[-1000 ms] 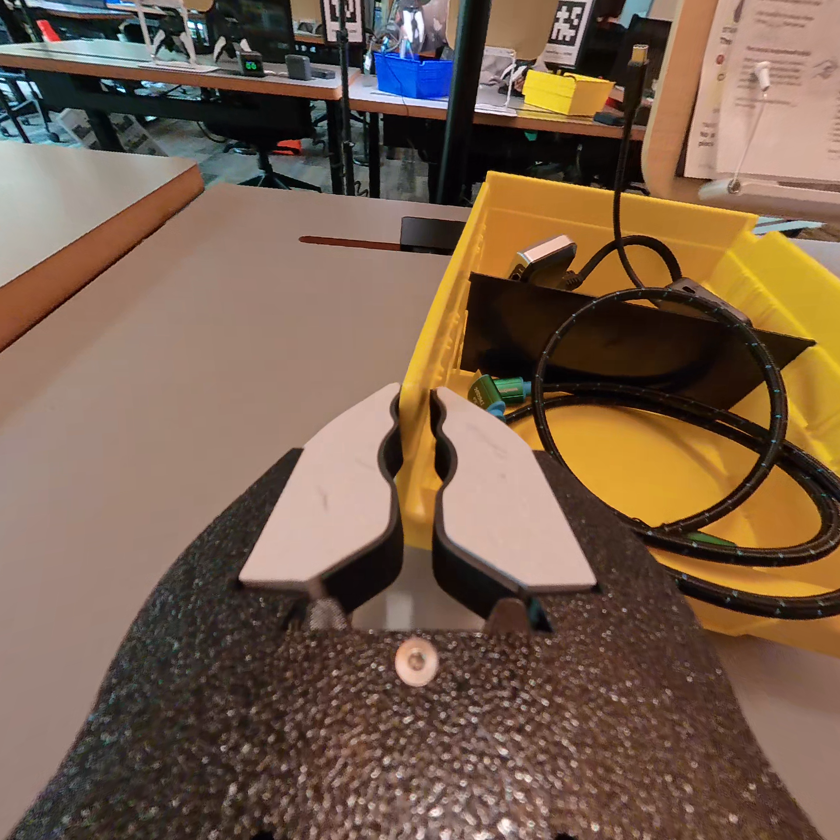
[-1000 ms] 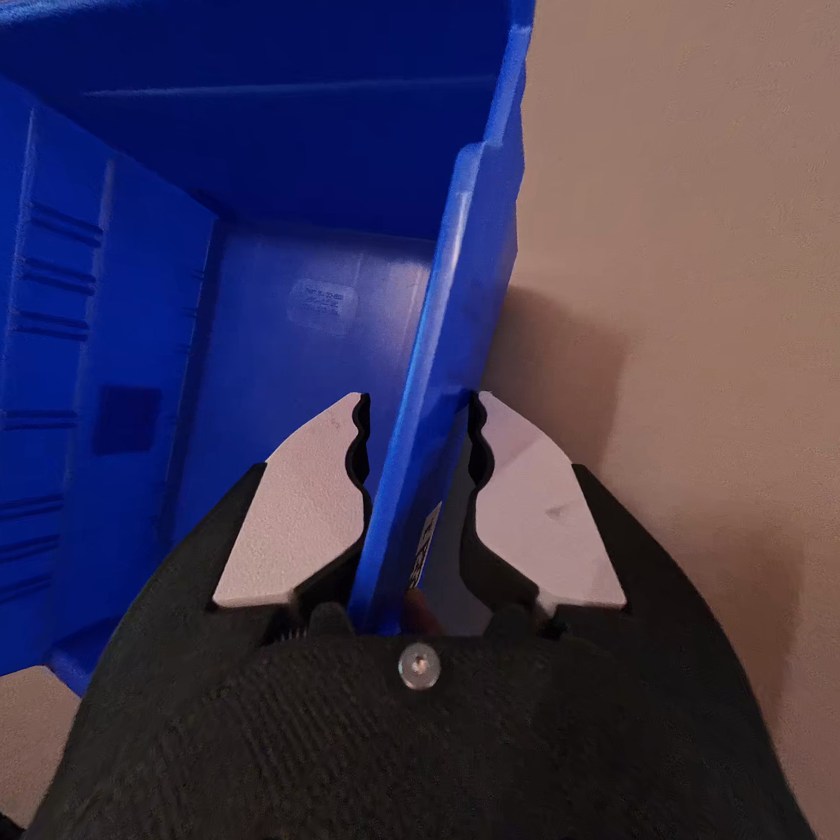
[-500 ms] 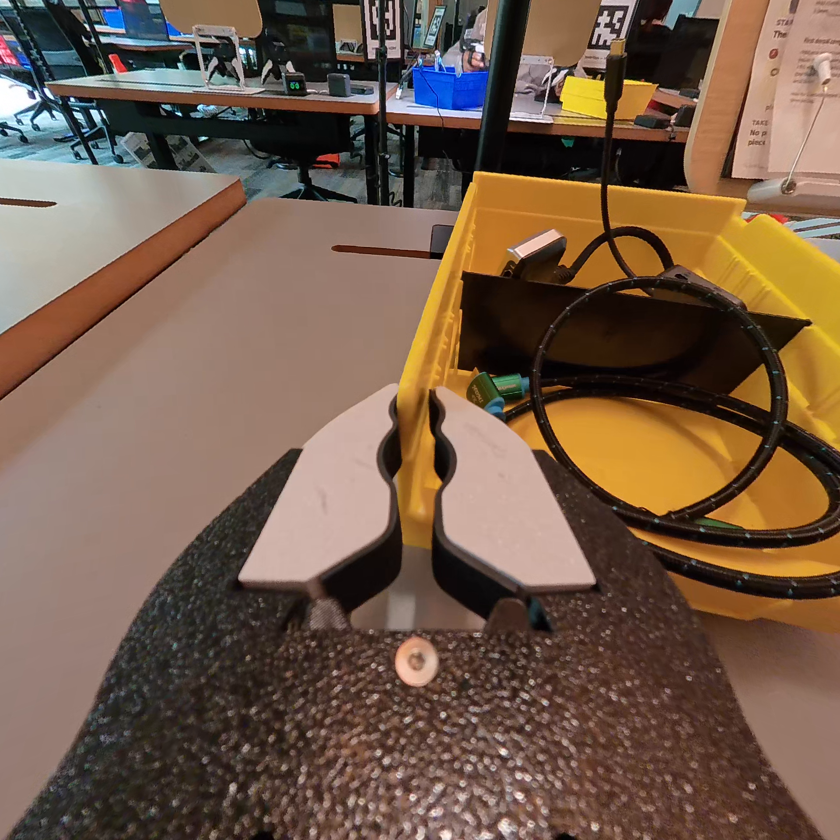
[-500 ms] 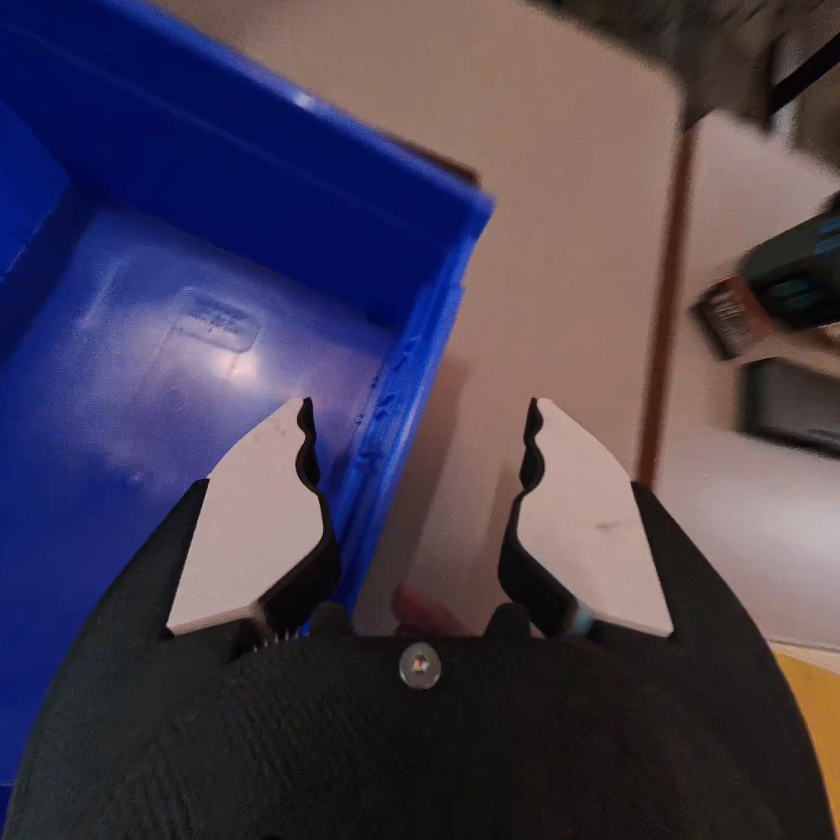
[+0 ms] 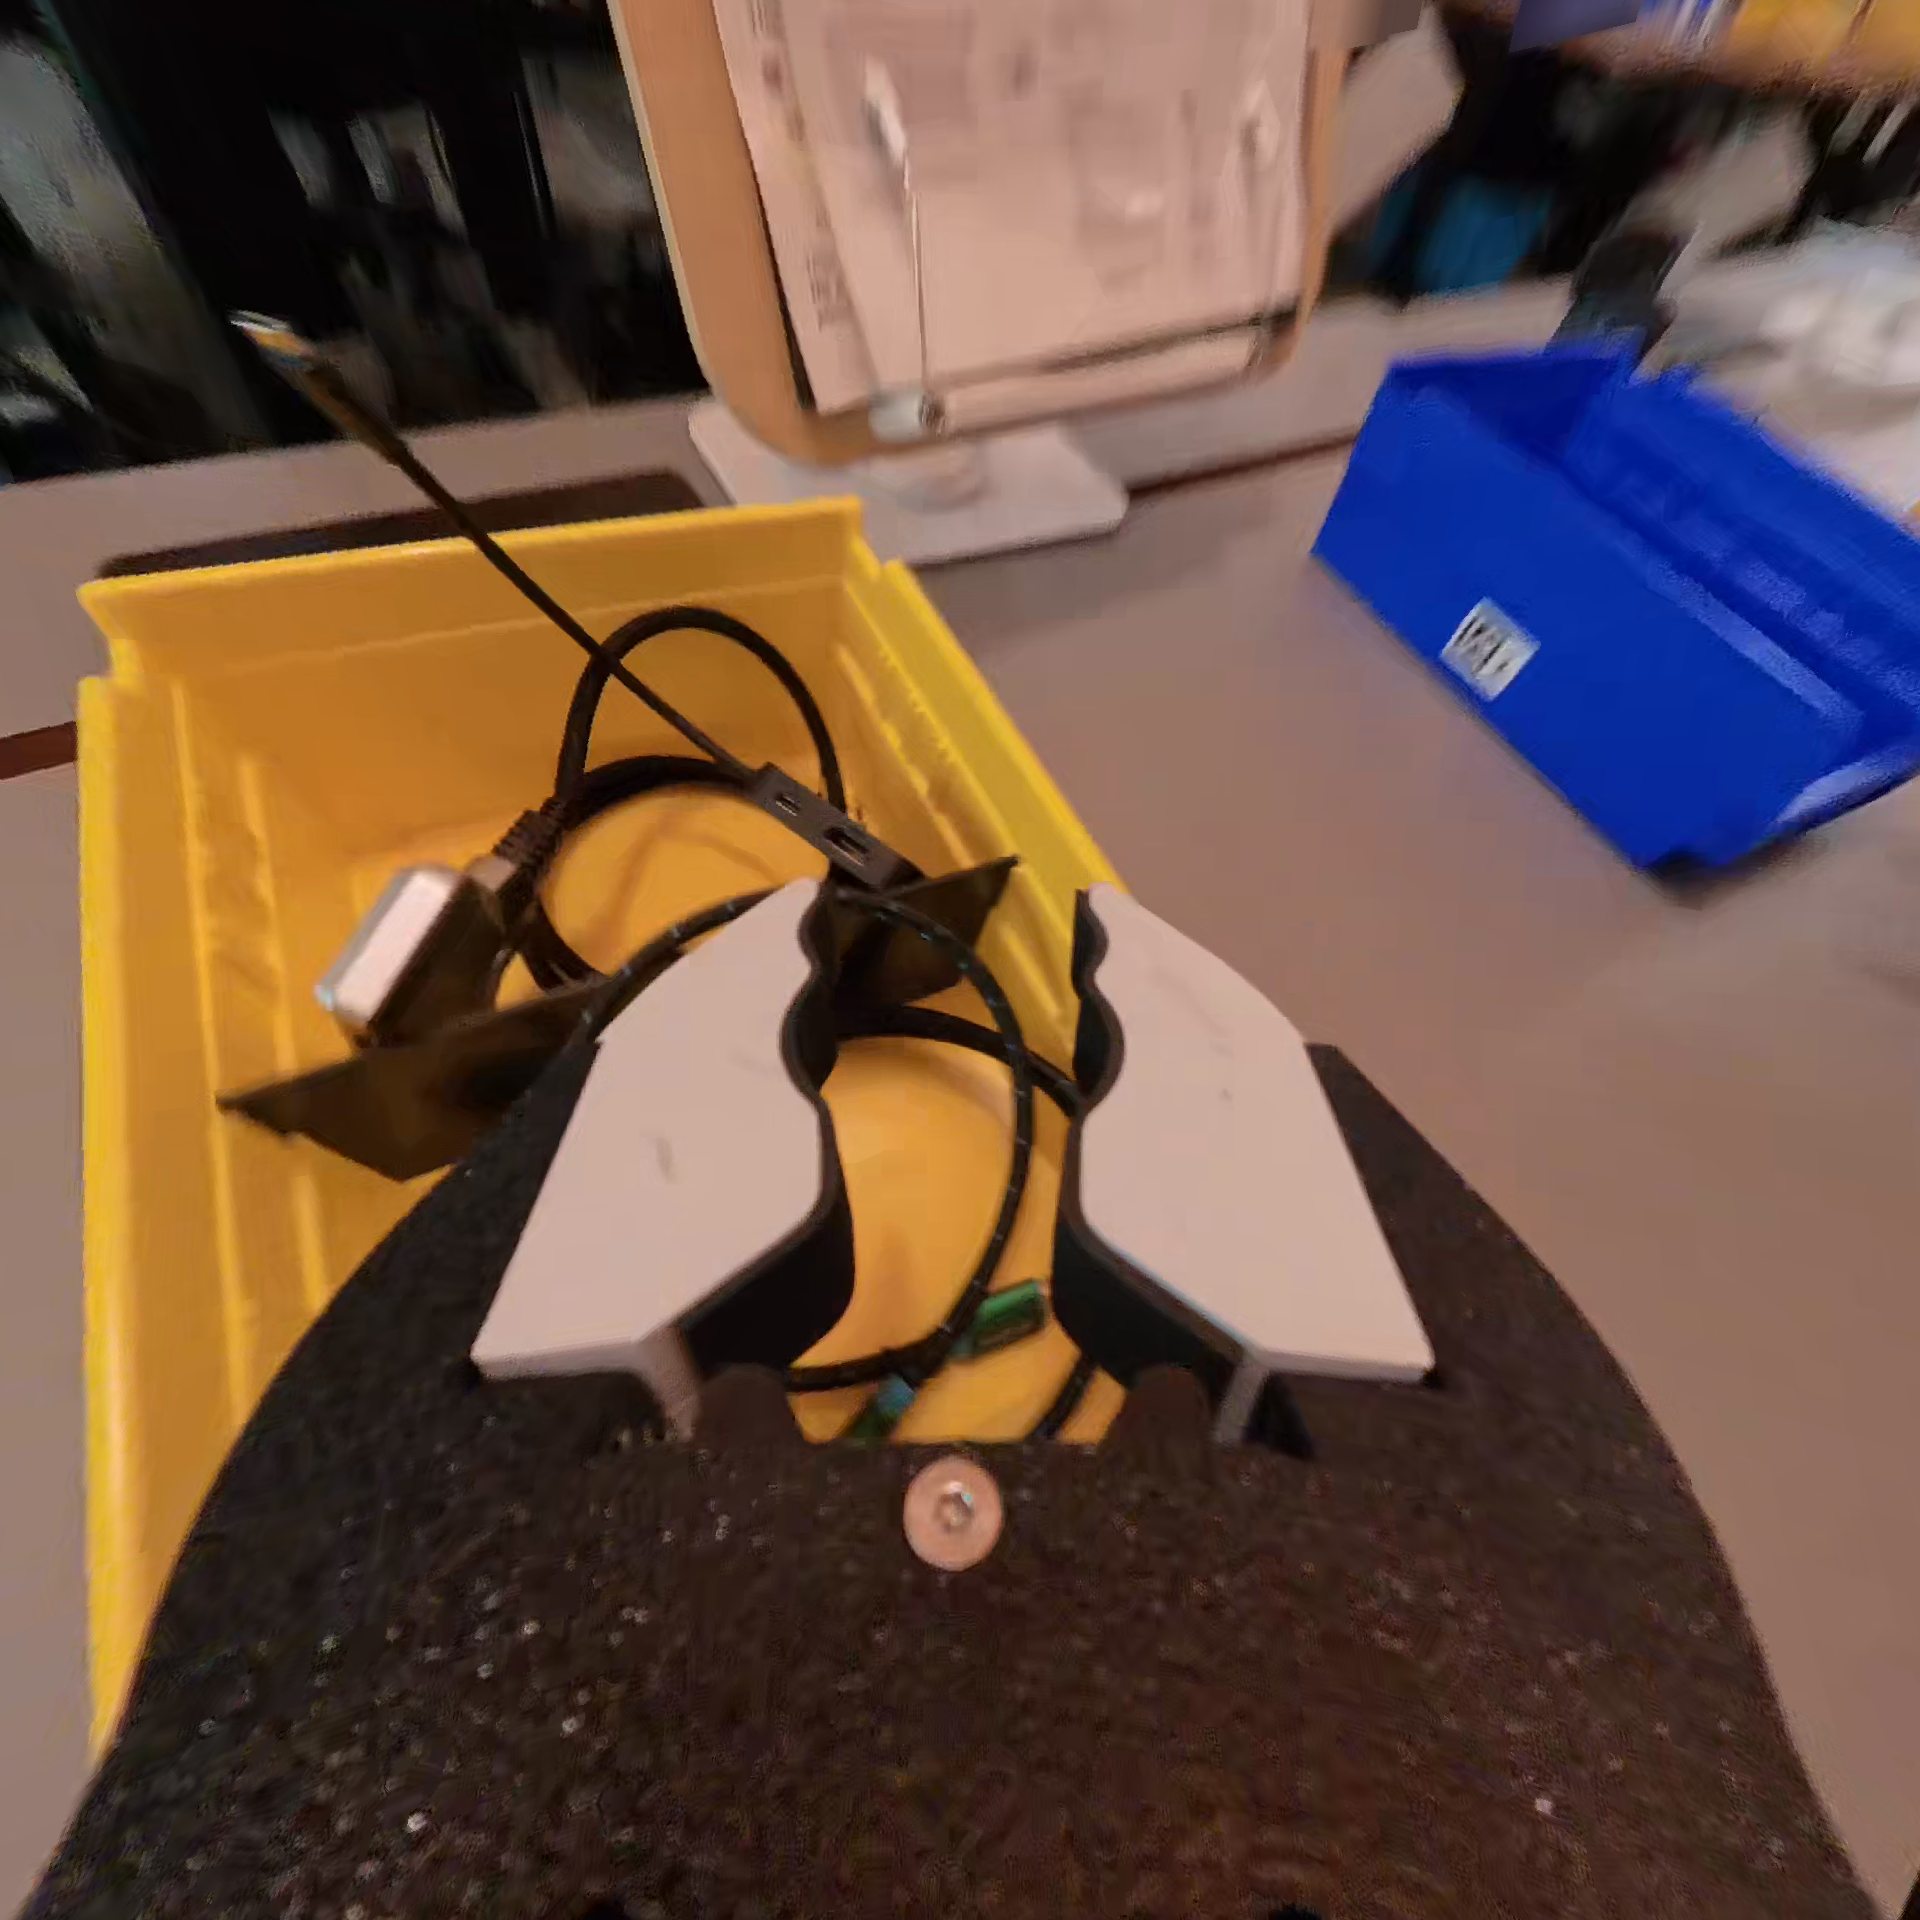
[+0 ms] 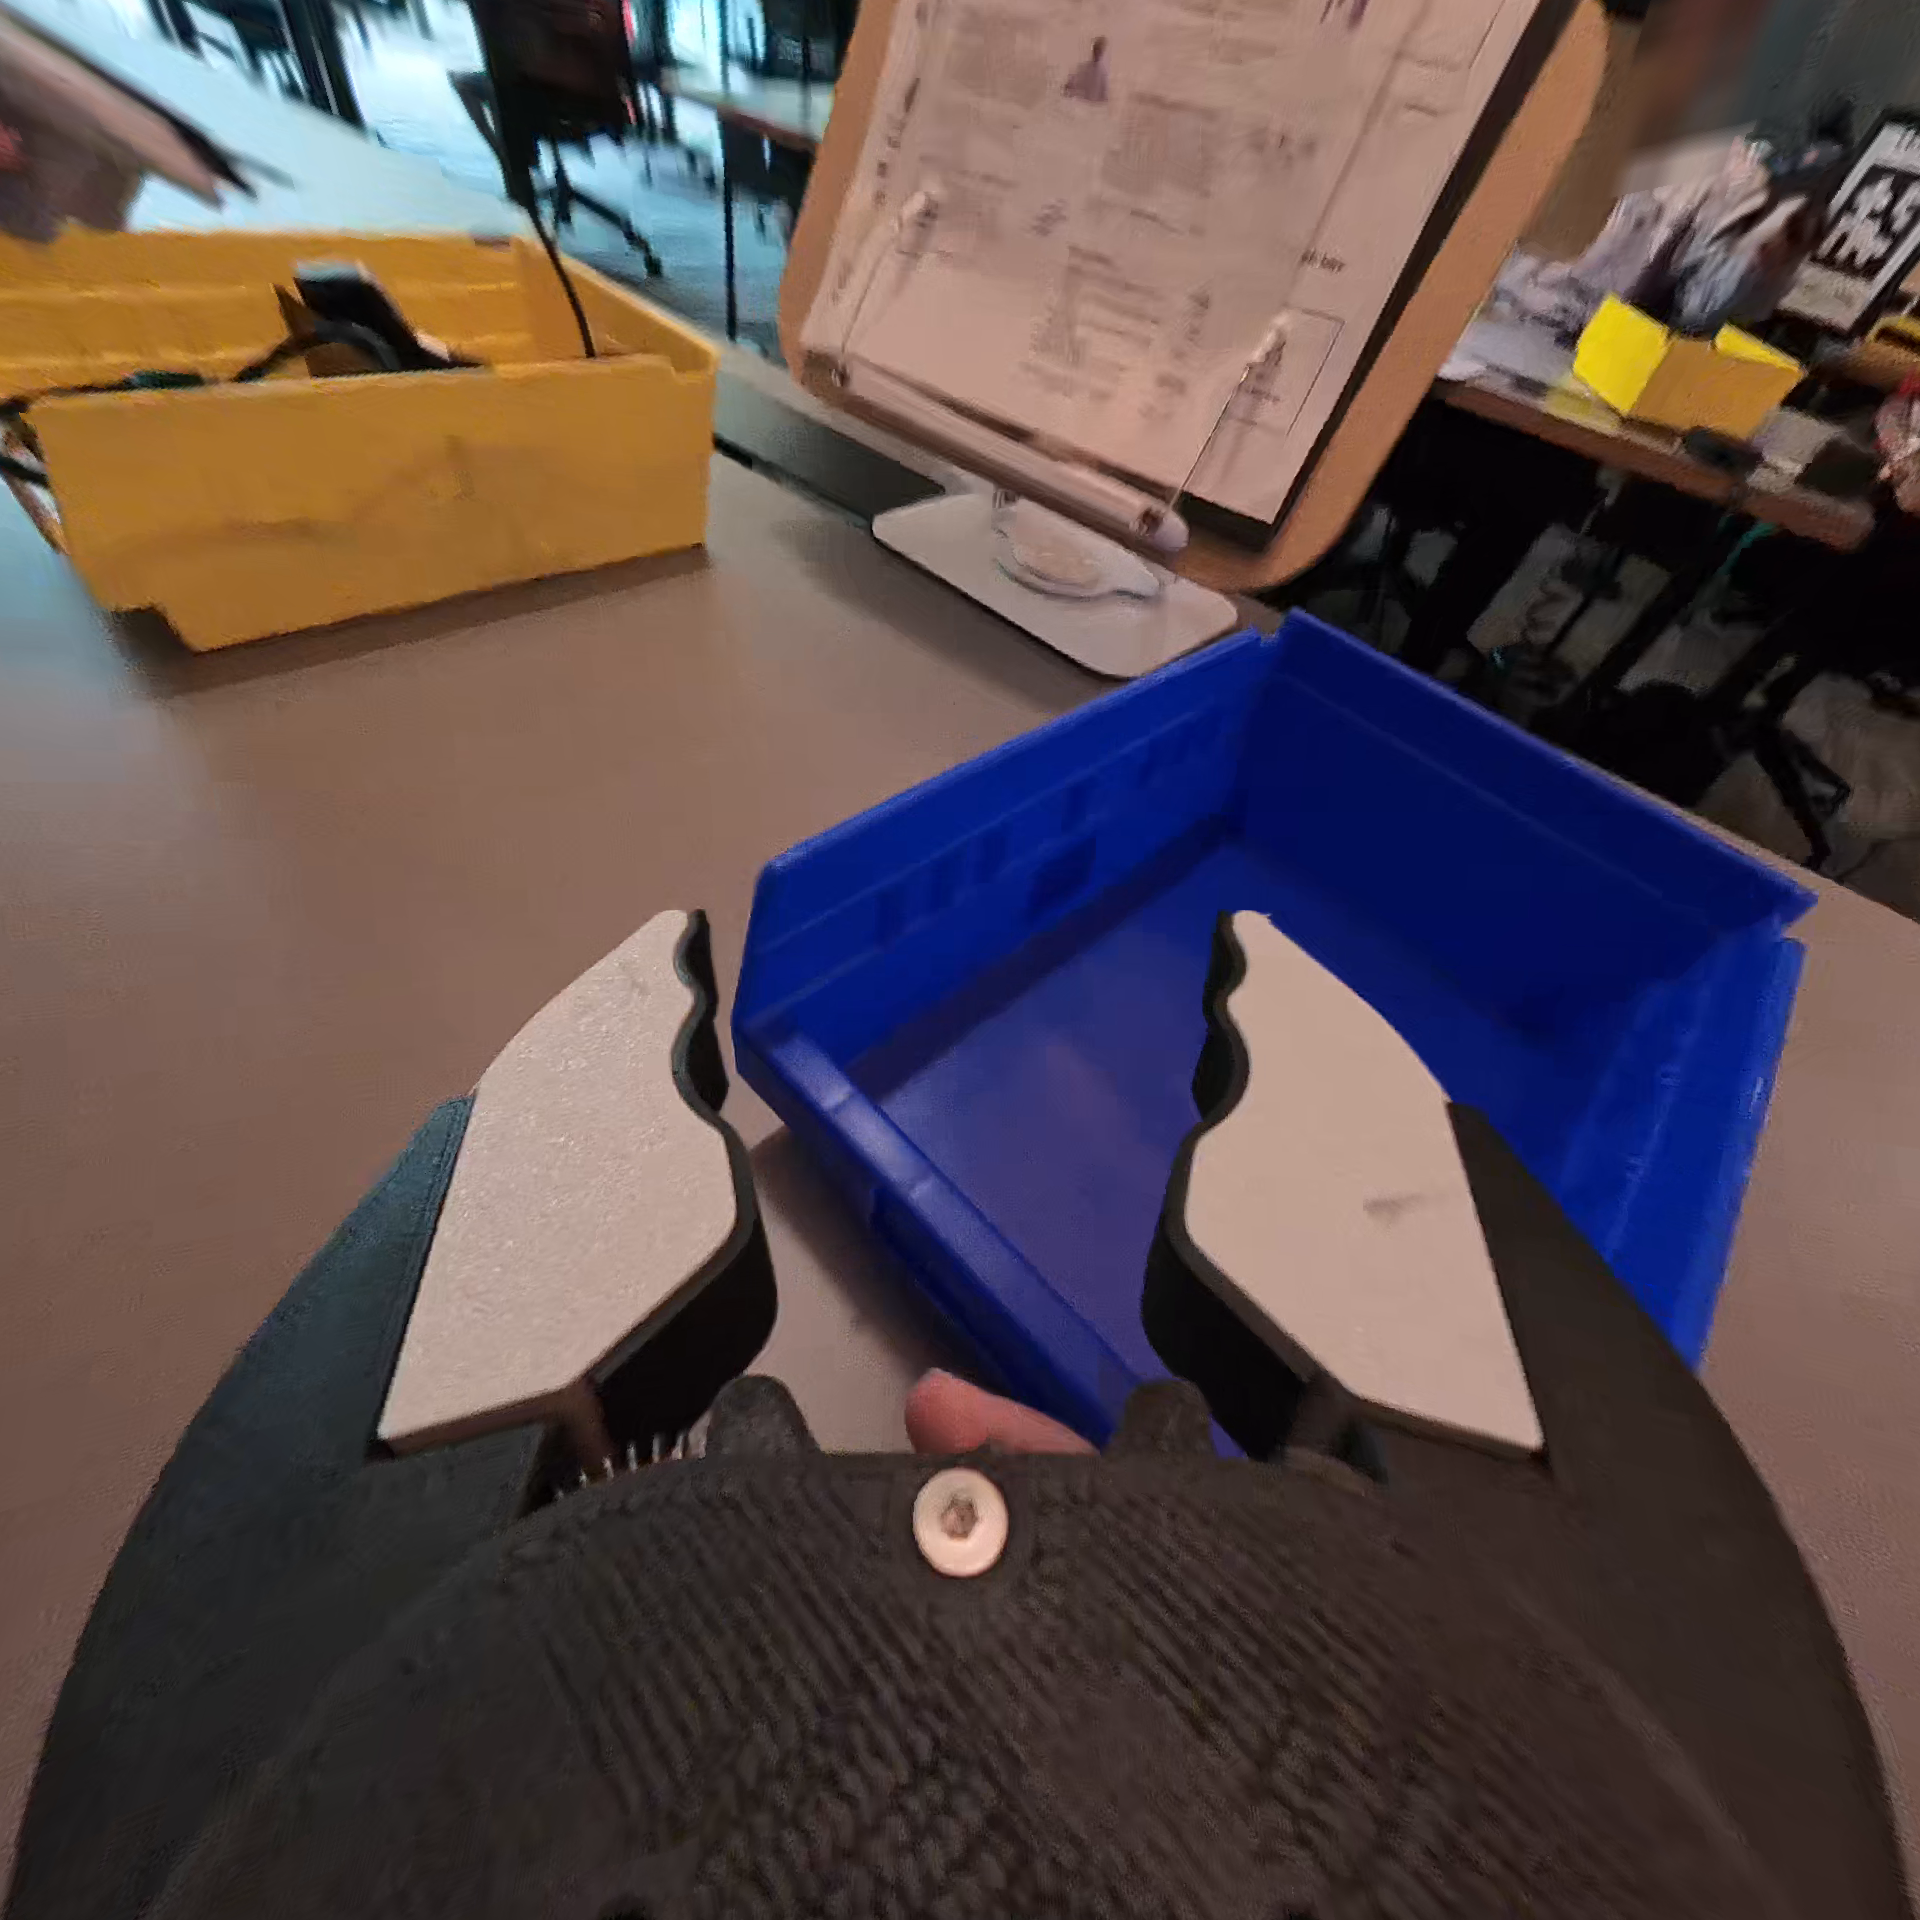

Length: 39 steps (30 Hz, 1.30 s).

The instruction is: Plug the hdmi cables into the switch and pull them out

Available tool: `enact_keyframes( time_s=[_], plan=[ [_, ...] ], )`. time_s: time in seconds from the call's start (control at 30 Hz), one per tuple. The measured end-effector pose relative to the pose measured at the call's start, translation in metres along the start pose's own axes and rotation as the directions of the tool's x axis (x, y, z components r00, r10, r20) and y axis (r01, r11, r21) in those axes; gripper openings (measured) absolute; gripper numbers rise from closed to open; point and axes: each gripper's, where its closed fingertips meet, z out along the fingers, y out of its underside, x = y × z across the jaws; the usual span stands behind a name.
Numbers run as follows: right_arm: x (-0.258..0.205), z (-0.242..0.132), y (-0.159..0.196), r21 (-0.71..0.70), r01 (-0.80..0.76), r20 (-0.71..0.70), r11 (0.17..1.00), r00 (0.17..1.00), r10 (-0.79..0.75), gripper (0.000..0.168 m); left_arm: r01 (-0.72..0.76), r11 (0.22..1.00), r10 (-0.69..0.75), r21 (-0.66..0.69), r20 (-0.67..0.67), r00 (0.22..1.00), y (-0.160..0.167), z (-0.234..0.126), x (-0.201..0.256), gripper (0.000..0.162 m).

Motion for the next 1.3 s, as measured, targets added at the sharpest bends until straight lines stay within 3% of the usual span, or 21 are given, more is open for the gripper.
enact_keyframes(
  time_s=[0.1,0.2,0.33,0.4,0.43,0.5,0.67,0.9,1.1,1.13,1.3],
  plan=[
    [-0.005,0.011,0.004,-0.081,0.019,-0.074,0.997,0.997,-0.025,0.103,0.037,0.944,-0.009,-0.327,0.085,0.996,0.007,0.044,-0.036,0.071],
    [-0.020,0.019,-0.001,-0.058,0.060,-0.040,0.996,0.997,-0.063,0.092,0.182,0.836,-0.131,-0.517,0.134,0.982,0.020,0.075,-0.054,0.069],
    [-0.008,0.023,0.000,-0.044,0.021,-0.140,0.999,0.990,-0.027,0.090,0.362,0.761,-0.312,-0.538,0.186,0.932,0.023,0.098,-0.056,0.071],
    [-0.008,0.031,0.010,-0.079,0.012,-0.150,0.997,0.988,-0.024,0.089,0.389,0.750,-0.363,-0.536,0.158,0.918,0.021,0.106,-0.047,0.060],
    [-0.008,0.036,0.015,-0.104,0.020,-0.154,0.994,0.987,-0.036,0.090,0.382,0.747,-0.363,-0.544,0.148,0.920,0.022,0.109,-0.043,0.053],
    [-0.011,0.043,0.021,-0.128,0.028,-0.154,0.991,0.987,-0.047,0.091,0.360,0.748,-0.333,-0.557,0.154,0.930,0.025,0.112,-0.041,0.025],
    [-0.020,0.060,0.031,-0.177,0.108,-0.158,0.978,0.978,-0.136,0.089,0.348,0.749,-0.323,-0.564,0.148,0.935,0.025,0.115,-0.038,0.019],
    [-0.020,0.084,0.050,-0.203,0.129,-0.259,0.971,0.949,-0.180,0.088,0.276,0.833,-0.277,-0.480,0.070,0.958,0.002,0.109,-0.031,0.015],
    [-0.017,0.091,0.062,-0.246,0.175,-0.309,0.953,0.918,-0.248,0.081,0.194,0.952,-0.200,-0.238,0.001,0.980,-0.060,0.078,-0.025,0.015],
    [-0.012,0.089,0.062,-0.249,0.174,-0.332,0.953,0.909,-0.253,0.090,0.182,0.965,-0.190,-0.188,-0.024,0.981,-0.071,0.070,-0.021,0.015],
    [0.020,0.069,0.073,-0.302,0.113,-0.372,0.947,0.900,-0.226,0.092,0.206,0.978,-0.188,0.043,-0.260,0.947,-0.115,0.027,0.031,0.015]
  ],
)
